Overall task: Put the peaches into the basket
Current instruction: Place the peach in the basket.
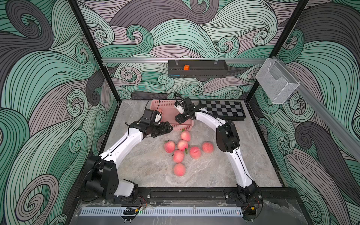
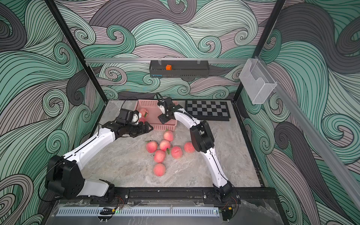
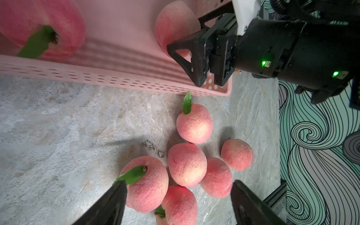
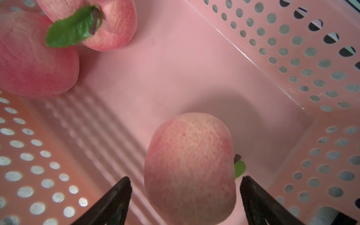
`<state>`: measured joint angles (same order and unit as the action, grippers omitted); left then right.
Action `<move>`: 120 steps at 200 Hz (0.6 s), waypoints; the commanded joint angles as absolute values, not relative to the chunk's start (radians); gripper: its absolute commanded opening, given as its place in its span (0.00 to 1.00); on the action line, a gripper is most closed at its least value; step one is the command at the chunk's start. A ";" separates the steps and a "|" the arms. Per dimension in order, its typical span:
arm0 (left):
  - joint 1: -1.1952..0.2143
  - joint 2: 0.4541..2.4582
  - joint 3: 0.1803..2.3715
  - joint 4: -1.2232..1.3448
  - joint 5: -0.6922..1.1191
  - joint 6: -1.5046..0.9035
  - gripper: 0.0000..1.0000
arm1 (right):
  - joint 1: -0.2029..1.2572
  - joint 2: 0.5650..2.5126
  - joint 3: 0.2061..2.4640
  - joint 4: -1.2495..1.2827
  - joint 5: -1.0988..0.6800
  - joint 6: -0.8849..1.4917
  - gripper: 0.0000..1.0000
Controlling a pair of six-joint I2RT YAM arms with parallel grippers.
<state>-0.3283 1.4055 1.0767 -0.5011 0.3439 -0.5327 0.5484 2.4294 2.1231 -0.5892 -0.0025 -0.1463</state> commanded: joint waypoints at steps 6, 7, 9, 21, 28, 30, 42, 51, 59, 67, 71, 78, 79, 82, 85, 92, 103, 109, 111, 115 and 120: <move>-0.322 1.414 1.072 -0.506 0.331 -0.523 0.85 | 0.549 2.430 2.131 -0.606 -0.013 -0.175 0.91; -0.321 1.414 1.072 -0.506 0.331 -0.523 0.85 | 0.549 2.429 2.131 -0.606 -0.013 -0.175 0.91; -0.322 1.414 1.072 -0.507 0.330 -0.523 0.85 | 0.549 2.428 2.130 -0.607 -0.013 -0.176 0.91; -0.322 1.412 1.071 -0.511 0.328 -0.523 0.86 | 0.548 2.418 2.126 -0.607 -0.018 -0.171 0.94; -0.322 1.411 1.071 -0.513 0.326 -0.522 0.86 | 0.549 2.411 2.124 -0.606 -0.024 -0.171 0.96; -0.322 1.410 1.070 -0.514 0.325 -0.522 0.86 | 0.550 2.408 2.123 -0.607 -0.024 -0.171 0.96; -0.322 1.405 1.065 -0.516 0.321 -0.522 0.86 | 0.552 2.392 2.118 -0.606 -0.030 -0.171 0.98; -0.322 1.401 1.059 -0.517 0.318 -0.521 0.86 | 0.555 2.378 2.115 -0.606 -0.033 -0.172 0.99; -0.322 1.398 1.054 -0.520 0.316 -0.520 0.86 | 0.558 2.364 2.111 -0.607 -0.035 -0.172 0.99; -0.322 1.396 1.050 -0.525 0.313 -0.519 0.86 | 0.562 2.350 2.108 -0.605 -0.037 -0.173 0.99; -0.322 1.395 1.047 -0.528 0.311 -0.519 0.86 | 0.564 2.342 2.104 -0.606 -0.037 -0.173 0.99; -0.322 1.393 1.041 -0.532 0.307 -0.517 0.86 | 0.566 2.326 2.098 -0.606 -0.037 -0.173 0.99; -0.322 1.392 1.041 -0.533 0.307 -0.517 0.86 | 0.567 2.324 2.098 -0.605 -0.036 -0.173 0.99; -0.322 1.390 1.037 -0.534 0.304 -0.516 0.86 | 0.569 2.318 2.095 -0.606 -0.036 -0.173 0.99; -0.322 1.390 1.034 -0.537 0.301 -0.516 0.86 | 0.570 2.311 2.093 -0.606 -0.036 -0.172 0.99; -0.323 1.387 1.026 -0.540 0.295 -0.514 0.86 | 0.573 2.292 2.084 -0.606 -0.036 -0.171 0.99; -0.323 1.387 1.014 -0.545 0.287 -0.508 0.86 | 0.579 2.258 2.064 -0.606 -0.034 -0.162 0.99; -0.322 1.390 1.008 -0.546 0.286 -0.505 0.86 | 0.581 2.237 2.049 -0.602 -0.035 -0.156 0.99; -0.323 1.391 1.007 -0.548 0.284 -0.505 0.86 | 0.582 2.228 2.043 -0.600 -0.035 -0.154 0.99; -0.323 1.393 1.003 -0.551 0.282 -0.505 0.86 | 0.587 2.212 2.026 -0.595 -0.035 -0.149 0.99; -0.322 1.396 0.998 -0.552 0.280 -0.505 0.86 | 0.590 2.191 2.005 -0.587 -0.033 -0.147 0.99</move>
